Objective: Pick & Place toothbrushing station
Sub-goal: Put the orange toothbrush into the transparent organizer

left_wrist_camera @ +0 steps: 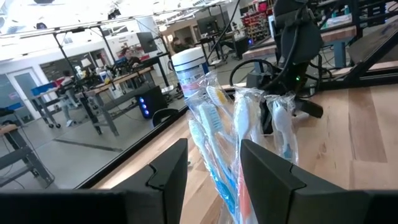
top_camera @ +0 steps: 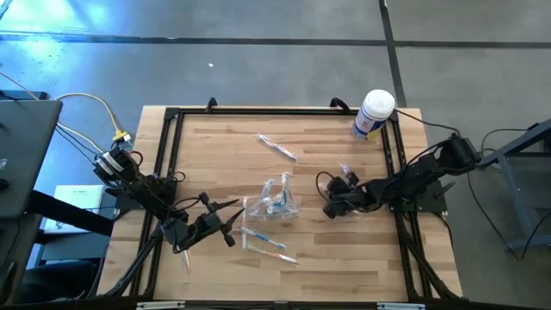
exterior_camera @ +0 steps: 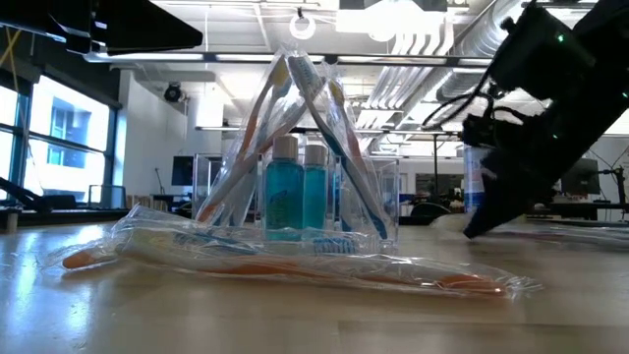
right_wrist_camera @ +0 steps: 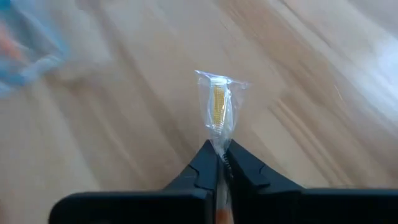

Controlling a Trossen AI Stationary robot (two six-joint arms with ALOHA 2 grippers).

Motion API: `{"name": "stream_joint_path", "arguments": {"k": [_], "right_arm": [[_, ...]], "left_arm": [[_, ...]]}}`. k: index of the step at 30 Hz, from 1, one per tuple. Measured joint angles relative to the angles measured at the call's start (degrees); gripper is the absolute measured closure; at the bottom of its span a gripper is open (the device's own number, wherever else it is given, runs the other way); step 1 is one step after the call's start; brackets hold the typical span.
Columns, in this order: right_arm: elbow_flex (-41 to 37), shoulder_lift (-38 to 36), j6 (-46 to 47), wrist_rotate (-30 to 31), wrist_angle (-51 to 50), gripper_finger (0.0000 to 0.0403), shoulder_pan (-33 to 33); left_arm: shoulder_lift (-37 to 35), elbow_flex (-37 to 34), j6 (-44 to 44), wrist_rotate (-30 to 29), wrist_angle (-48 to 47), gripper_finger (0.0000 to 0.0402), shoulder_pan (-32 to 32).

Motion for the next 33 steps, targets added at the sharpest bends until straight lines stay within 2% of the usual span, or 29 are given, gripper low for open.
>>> {"name": "stream_joint_path", "arguments": {"k": [4,8,15,17,21,29,33], "right_arm": [[2.15,-1.02,-6.14,1.82,4.15,0.0395,2.28],[4.22,-2.67,-17.63,4.11,15.53,0.0396,7.15],[4.91,-4.17,-38.98,15.88,35.98,0.0397,17.39],[4.86,-3.90,-44.44,17.64,42.25,0.0397,19.23],[4.90,-1.16,-53.40,13.95,54.99,0.0397,19.50],[4.89,10.13,-63.82,-6.15,84.79,0.0397,13.90],[4.99,13.64,-63.06,-12.27,86.59,0.0394,9.67]], "left_arm": [[0.00,0.00,-0.02,-0.02,0.02,0.0258,0.00],[0.00,0.00,-0.04,-0.02,0.02,0.0258,0.00],[0.00,0.00,-2.01,-0.20,-1.49,0.0258,0.00],[0.00,0.00,-2.87,-0.20,-2.53,0.0258,0.00],[0.00,0.00,-3.06,-0.11,-2.51,0.0258,0.47],[0.00,0.00,-3.18,2.62,-2.51,0.0258,1.87],[0.00,0.00,-3.47,2.90,-2.66,0.0258,1.88]]}}
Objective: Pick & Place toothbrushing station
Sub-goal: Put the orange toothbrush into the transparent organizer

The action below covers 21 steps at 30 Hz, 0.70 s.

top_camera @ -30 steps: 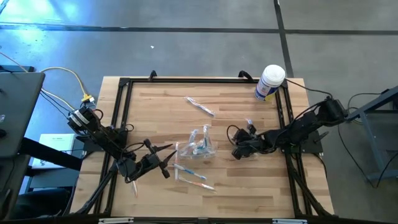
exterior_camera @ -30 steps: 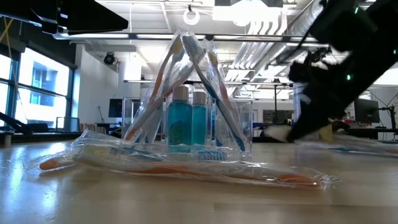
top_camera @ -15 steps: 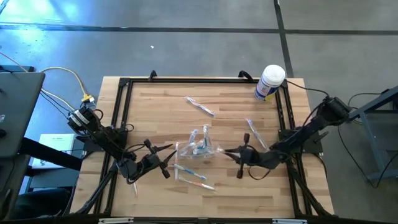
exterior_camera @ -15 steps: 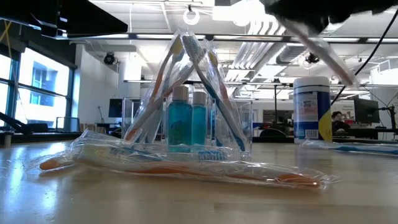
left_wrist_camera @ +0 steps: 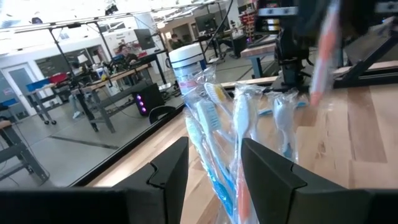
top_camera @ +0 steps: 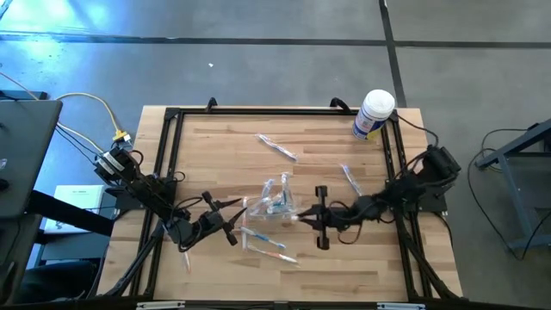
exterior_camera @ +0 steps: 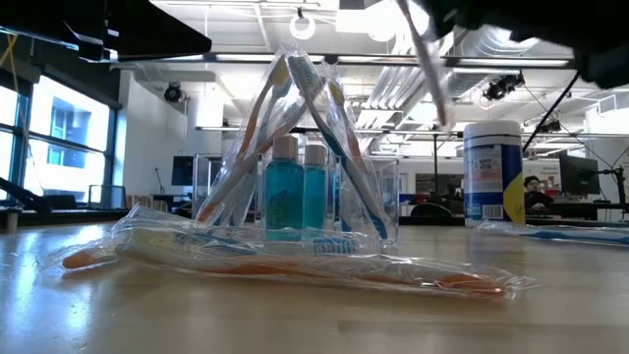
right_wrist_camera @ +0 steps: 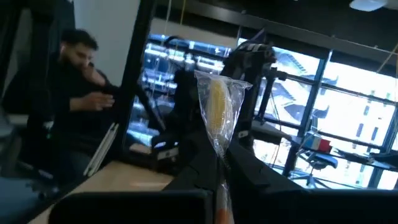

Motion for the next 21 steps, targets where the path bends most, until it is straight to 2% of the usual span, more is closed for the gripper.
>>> {"name": "stream_joint_path", "arguments": {"k": [8,14,21], "right_arm": [[3.92,0.55,5.28,-10.60,0.10,0.0394,-7.15],[6.12,0.83,8.00,-12.87,-0.37,0.0394,-10.30],[6.11,4.97,13.69,-15.61,0.12,0.0393,-13.77]], "left_arm": [[0.00,0.00,-2.12,0.12,-3.54,0.0258,0.00],[0.00,0.00,-3.87,0.20,-5.79,0.0258,0.00],[0.00,0.00,-3.86,0.17,-6.11,0.0258,0.00]]}}
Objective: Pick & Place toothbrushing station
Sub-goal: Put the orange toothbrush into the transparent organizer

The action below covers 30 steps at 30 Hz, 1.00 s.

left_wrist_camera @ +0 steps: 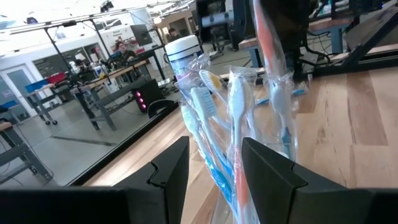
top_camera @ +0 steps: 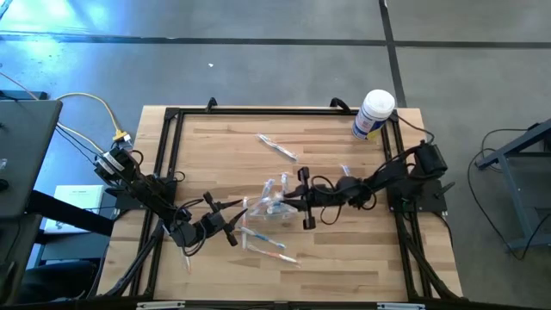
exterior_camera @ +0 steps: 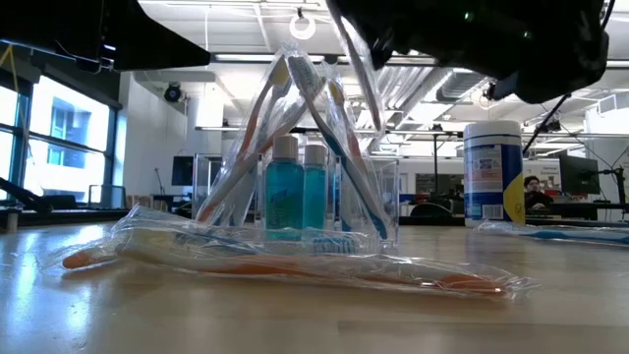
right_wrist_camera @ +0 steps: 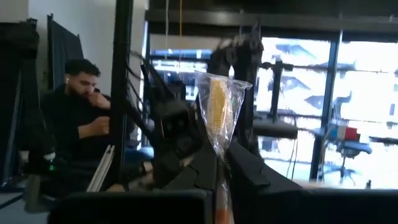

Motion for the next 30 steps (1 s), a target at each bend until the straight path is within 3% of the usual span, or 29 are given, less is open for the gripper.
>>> {"name": "stream_joint_path", "arguments": {"k": [30], "right_arm": [[-3.63,2.32,5.06,7.96,-1.45,0.0392,1.86]], "left_arm": [[0.00,0.00,-0.21,-0.09,-0.05,0.0258,-0.66]]}}
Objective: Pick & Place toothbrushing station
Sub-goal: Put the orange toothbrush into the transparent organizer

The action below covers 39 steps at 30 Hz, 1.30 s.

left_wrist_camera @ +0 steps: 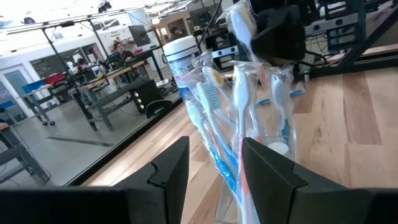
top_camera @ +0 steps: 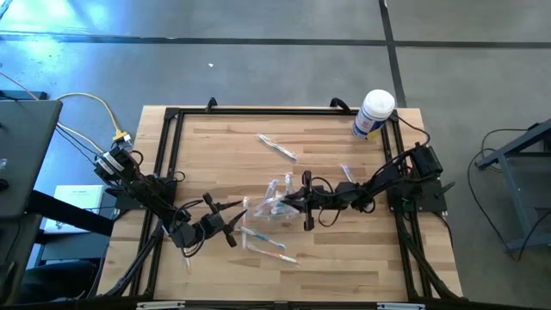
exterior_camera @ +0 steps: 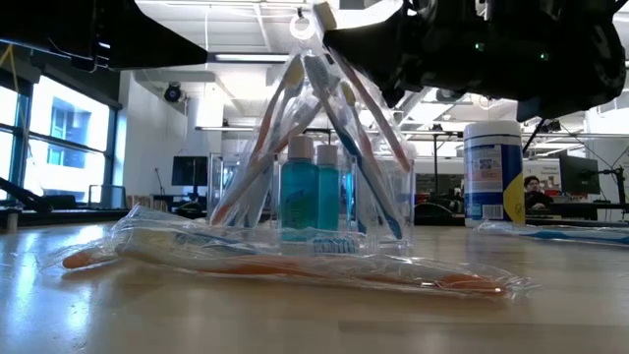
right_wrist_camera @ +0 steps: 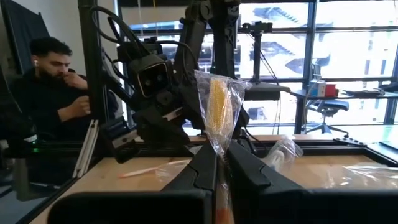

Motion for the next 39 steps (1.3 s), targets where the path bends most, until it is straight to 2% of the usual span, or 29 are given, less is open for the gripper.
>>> {"name": "stream_joint_path", "arguments": {"k": [14,30,34,39], "right_arm": [[-0.04,0.04,2.14,-0.48,-1.48,0.0392,0.16],[-0.09,0.07,2.64,-1.03,-8.74,0.0390,0.41],[-0.09,0.07,2.24,0.17,-11.67,0.0371,0.41],[-0.11,0.07,0.37,2.92,-16.26,0.0325,0.41]], "left_arm": [[0.00,0.00,0.00,0.02,0.01,0.0258,0.00],[0.00,0.00,0.02,0.03,0.01,0.0258,0.00],[0.00,0.00,0.02,0.04,0.01,0.0258,0.00],[0.00,0.00,0.02,0.04,0.01,0.0258,0.00]]}}
